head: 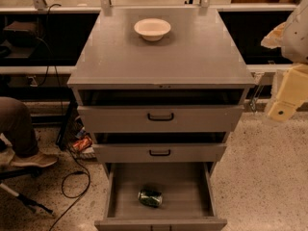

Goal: Pick green can from bottom drawer and place on counter

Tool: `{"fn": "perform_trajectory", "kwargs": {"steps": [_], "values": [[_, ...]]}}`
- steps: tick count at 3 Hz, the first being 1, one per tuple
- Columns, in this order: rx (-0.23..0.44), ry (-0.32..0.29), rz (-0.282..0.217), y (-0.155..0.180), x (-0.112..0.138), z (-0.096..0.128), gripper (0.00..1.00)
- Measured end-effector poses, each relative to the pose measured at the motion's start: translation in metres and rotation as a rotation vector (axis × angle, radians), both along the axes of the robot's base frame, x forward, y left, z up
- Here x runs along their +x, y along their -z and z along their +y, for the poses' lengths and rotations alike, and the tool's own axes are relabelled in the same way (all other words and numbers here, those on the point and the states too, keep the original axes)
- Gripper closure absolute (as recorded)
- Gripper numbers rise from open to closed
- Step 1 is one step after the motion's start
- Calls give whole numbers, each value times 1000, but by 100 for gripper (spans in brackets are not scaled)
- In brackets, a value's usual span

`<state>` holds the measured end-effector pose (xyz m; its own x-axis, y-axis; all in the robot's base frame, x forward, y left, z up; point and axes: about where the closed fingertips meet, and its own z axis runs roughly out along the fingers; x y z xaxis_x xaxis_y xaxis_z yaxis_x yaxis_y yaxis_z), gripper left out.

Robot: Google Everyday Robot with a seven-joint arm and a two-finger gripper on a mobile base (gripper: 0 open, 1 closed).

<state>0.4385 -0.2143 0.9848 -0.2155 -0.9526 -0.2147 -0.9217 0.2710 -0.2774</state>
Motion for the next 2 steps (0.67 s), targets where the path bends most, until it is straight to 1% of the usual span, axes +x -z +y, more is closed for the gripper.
{"fn": "perform_trajectory", "kwargs": {"steps": [1, 2], "values": [[8, -2, 7, 4, 0, 1, 0], [48, -12, 45, 25, 1, 5, 0]]}}
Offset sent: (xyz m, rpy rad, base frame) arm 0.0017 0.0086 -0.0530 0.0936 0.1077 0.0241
